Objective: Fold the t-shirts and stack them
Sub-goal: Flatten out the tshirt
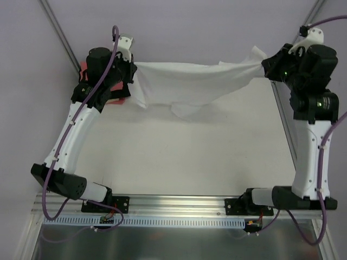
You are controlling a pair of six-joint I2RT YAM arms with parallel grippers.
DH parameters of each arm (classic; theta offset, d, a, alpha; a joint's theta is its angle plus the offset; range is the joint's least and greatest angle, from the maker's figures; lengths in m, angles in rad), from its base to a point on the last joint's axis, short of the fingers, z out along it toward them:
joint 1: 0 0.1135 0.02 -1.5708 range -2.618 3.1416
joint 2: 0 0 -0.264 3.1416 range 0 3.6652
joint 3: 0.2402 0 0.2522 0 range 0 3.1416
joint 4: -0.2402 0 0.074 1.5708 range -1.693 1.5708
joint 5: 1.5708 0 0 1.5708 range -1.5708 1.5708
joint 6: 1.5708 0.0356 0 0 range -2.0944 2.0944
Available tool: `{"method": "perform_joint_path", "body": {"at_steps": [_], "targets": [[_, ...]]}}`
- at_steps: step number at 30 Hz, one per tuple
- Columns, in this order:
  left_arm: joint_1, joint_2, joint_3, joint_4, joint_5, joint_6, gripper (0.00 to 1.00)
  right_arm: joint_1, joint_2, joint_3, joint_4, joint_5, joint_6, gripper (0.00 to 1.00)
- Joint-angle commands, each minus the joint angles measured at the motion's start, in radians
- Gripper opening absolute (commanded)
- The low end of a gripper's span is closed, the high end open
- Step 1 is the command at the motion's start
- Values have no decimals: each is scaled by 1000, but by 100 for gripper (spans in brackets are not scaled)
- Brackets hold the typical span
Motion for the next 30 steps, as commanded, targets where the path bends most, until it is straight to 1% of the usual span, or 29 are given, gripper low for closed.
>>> {"method": "perform_joint_path", "body": {"at_steps": [1, 2, 5, 6, 7, 8, 9, 10, 11, 12, 15, 18, 21, 23, 25, 26, 27, 28, 29, 30], "targets": [[8, -180, -122, 63, 62, -37, 0, -1, -241, -113, 104, -4, -26, 0], [6, -208, -186, 58, 83, -72, 0, -1, -319, -145, 70, -20, -27, 1], [5, -331, -300, 52, 185, -118, 0, -1, -437, -300, -2, -96, -32, 1], [3, -361, -375, 52, 247, -177, 0, -1, -532, -346, -7, -118, -32, 6], [3, -423, -406, 43, 287, -192, 3, -1, -577, -423, -18, -127, -32, 15], [3, -452, -449, 10, 319, -202, 35, -1, -620, -452, -30, -117, -32, 52], [3, -480, -467, -7, 344, -227, 59, -1, -702, -478, -32, -101, -30, 78], [2, -535, -483, -24, 366, -236, 81, -1, -737, -498, -30, -65, -30, 98], [2, -567, -512, -56, 369, -245, 99, -1, -763, -515, -32, -45, -32, 100], [2, -625, -523, -69, 357, -253, 99, -1, -790, -514, -35, -16, -32, 99], [2, -701, -567, -93, 358, -271, 99, -1, -788, -471, -50, 3, -41, 100], [2, -770, -576, -135, 340, -270, 99, -1, -734, -442, -53, -27, -41, 99], [2, -787, -602, -150, 302, -262, 99, -1, -668, -455, -38, -44, -23, 99], [2, -781, -625, -147, 278, -274, 99, -1, -593, -472, -16, -80, -7, 99], [2, -767, -648, -117, 284, -299, 99, -1, -521, -500, 1, -155, 16, 99], [3, -762, -671, -100, 295, -334, 99, -1, -425, -508, 19, -179, 33, 99], [2, -759, -685, -77, 336, -357, 99, -1, -369, -511, 28, -236, 62, 99], [2, -762, -719, -20, 364, -382, 99, -1, -311, -506, 59, -264, 75, 99], [2, -768, -740, 14, 395, -427, 99, -1, -190, -505, 85, -288, 89, 99], [0, -788, -762, 46, 437, -452, 99, -3, -129, -488, 106, -334, 120, 100]]}}
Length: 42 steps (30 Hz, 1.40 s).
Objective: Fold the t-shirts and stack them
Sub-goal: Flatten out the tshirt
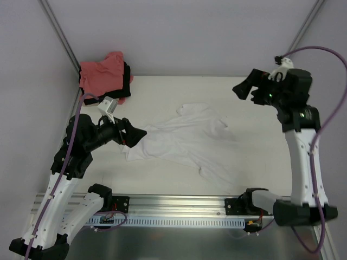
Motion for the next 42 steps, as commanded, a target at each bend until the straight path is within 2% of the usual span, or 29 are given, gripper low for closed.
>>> {"method": "perform_joint_path", "body": {"at_steps": [1, 2, 9, 14, 23, 27, 35, 40, 42], "targets": [[1, -30, -82, 160, 114, -151, 99, 0, 264, 7, 116, -162, 95, 100], [1, -44, -103, 176, 130, -163, 99, -1, 395, 33, 127, -174, 108, 99], [-2, -157, -179, 119, 190, -194, 99, -1, 862, 317, 153, -277, 170, 96], [-2, -183, -192, 62, 181, -162, 99, 17, 993, 400, 218, -326, 223, 96], [-2, -205, -233, 81, 204, -188, 99, 25, 1236, 494, 291, -394, 298, 96], [-2, -212, -209, 39, 197, -185, 99, 28, 1303, 488, 333, -418, 336, 95], [-2, -238, -198, -20, 186, -182, 99, 43, 1329, 367, 466, -423, 418, 95], [-2, -258, -186, -44, 171, -182, 99, 63, 1307, 285, 531, -443, 450, 91], [-2, -263, -184, -48, 164, -182, 99, 77, 1303, 256, 546, -457, 460, 86]]}}
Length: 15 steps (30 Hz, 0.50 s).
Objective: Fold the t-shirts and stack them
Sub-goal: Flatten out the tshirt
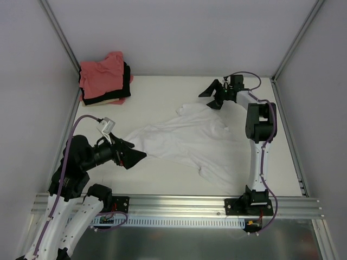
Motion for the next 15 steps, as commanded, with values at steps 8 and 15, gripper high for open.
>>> {"method": "perform_joint_path", "body": {"at_steps": [8, 15], "targets": [[-2, -52, 49, -47, -31, -14, 99, 66, -49, -103, 124, -114, 126, 1], [-2, -105, 11, -69, -56, -20, 99, 54, -242, -187, 88, -42, 27, 1]]}}
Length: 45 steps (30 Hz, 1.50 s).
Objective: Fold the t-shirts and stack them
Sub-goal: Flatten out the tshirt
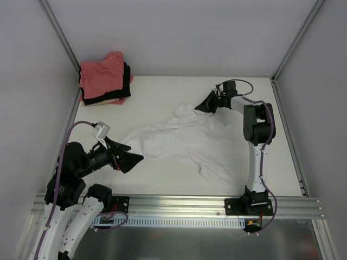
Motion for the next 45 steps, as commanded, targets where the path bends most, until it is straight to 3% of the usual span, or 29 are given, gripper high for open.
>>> {"method": "perform_joint_path", "body": {"at_steps": [1, 11, 17, 22, 27, 32, 45], "targets": [[-2, -30, -11, -4, -13, -16, 99, -21, -217, 2, -26, 45, -92, 1], [-2, -34, -117, 102, -4, -41, 99, -92, -587, 174, -308, 116, -255, 1], [-2, 86, -227, 364, -24, -84, 99, -92, -695, 225, -402, 96, -286, 1], [-2, 371, -175, 582, -85, -50, 99, -92, -771, 167, -428, 81, -303, 1], [-20, 583, -85, 653, -87, -30, 99, -90, -949, 136, -462, 47, -307, 1], [-49, 640, -69, 711, -110, -27, 99, -90, -1082, 148, -525, 7, -354, 1], [-104, 746, -40, 844, -171, -53, 99, -87, -1230, 99, -560, -91, -366, 0]]}}
